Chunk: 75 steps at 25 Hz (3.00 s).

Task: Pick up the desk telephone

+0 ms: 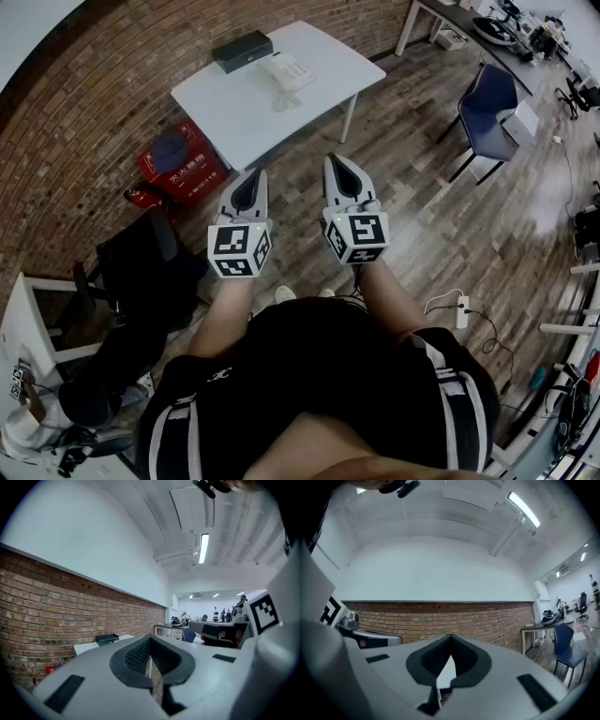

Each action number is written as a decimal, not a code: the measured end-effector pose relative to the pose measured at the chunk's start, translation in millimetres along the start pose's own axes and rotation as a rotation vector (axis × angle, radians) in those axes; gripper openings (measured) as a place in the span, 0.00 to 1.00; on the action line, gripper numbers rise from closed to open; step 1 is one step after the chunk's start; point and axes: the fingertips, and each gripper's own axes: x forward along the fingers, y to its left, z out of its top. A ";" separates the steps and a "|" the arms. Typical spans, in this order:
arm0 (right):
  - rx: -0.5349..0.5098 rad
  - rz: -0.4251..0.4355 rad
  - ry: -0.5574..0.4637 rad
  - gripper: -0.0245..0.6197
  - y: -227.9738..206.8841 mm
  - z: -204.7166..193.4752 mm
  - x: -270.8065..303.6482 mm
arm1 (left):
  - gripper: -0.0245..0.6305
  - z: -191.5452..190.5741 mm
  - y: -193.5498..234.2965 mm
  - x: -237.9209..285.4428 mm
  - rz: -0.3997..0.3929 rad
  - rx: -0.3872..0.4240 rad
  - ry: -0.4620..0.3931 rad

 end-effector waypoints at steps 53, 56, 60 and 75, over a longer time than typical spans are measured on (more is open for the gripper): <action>0.024 0.097 0.003 0.04 -85.4 -18.0 20.5 | 0.04 -18.6 -65.2 84.5 -0.029 0.014 0.007; 0.024 0.103 0.005 0.04 -89.2 -19.6 40.2 | 0.04 -18.3 -54.9 100.9 -0.027 0.012 0.008; 0.025 0.109 0.014 0.04 -95.4 -25.1 68.5 | 0.04 -19.3 -38.4 126.0 -0.027 0.007 0.016; 0.037 0.111 0.071 0.04 -129.0 -41.0 195.9 | 0.04 -17.1 36.0 234.4 -0.016 -0.019 0.065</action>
